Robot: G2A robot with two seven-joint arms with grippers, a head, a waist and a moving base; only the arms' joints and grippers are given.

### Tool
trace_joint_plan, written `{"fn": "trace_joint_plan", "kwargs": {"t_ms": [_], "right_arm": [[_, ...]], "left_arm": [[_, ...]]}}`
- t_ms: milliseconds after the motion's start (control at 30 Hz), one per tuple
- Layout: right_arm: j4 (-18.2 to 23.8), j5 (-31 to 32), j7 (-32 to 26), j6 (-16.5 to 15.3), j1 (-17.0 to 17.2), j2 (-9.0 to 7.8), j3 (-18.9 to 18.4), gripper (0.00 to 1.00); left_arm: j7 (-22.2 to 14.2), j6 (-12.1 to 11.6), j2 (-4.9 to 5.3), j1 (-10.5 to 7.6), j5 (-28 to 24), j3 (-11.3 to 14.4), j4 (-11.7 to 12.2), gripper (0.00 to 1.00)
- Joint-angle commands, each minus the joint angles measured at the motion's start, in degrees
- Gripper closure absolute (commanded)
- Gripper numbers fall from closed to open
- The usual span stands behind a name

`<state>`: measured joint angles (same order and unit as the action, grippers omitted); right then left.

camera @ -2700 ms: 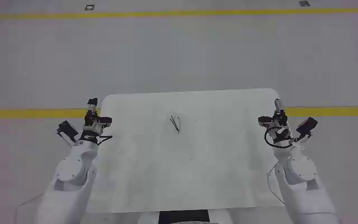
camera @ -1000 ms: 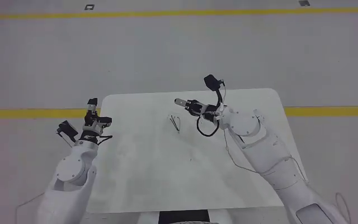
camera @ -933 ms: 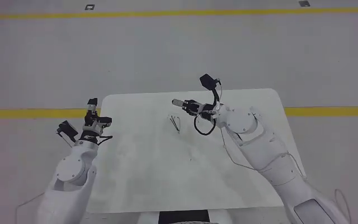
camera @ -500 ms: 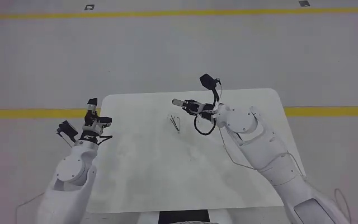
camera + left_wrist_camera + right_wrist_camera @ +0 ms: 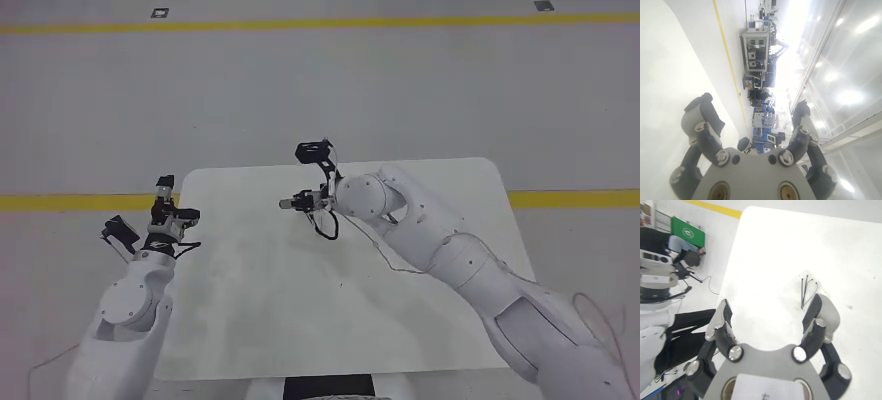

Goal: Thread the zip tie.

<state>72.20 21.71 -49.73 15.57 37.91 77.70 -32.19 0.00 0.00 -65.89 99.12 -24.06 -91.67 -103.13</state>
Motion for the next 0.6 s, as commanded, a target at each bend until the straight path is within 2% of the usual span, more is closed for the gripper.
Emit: {"fn": "trace_joint_plan", "kwargs": {"t_ms": [0, 33, 433, 500, 567], "right_arm": [[-3.24, 1.00, -0.02, -0.03, -1.61, 1.48, 2.53, 0.00], [-4.33, 0.81, 0.19, 0.24, -1.76, 1.88, 2.94, 0.00], [-4.42, 1.25, 0.14, 0.06, -1.74, 1.92, 3.22, 0.00], [-6.06, 1.53, -2.11, -0.10, -2.38, 2.64, 4.39, 0.00], [-8.49, 0.35, -5.53, 0.85, -3.94, 4.05, 5.70, 0.00]], "left_arm": [[0.00, 0.00, 0.00, 0.00, 0.00, 0.00, 0.00, 0.00], [0.00, 0.00, 0.00, 0.00, 0.00, 0.00, 0.00, 0.00], [0.00, 0.00, 0.00, 0.00, 0.00, 0.00, 0.00, 0.00], [0.00, 0.00, 0.00, 0.00, 0.00, 0.00, 0.00, 0.00], [0.00, 0.00, 0.00, 0.00, 0.00, 0.00, 0.00, 0.00]]}}
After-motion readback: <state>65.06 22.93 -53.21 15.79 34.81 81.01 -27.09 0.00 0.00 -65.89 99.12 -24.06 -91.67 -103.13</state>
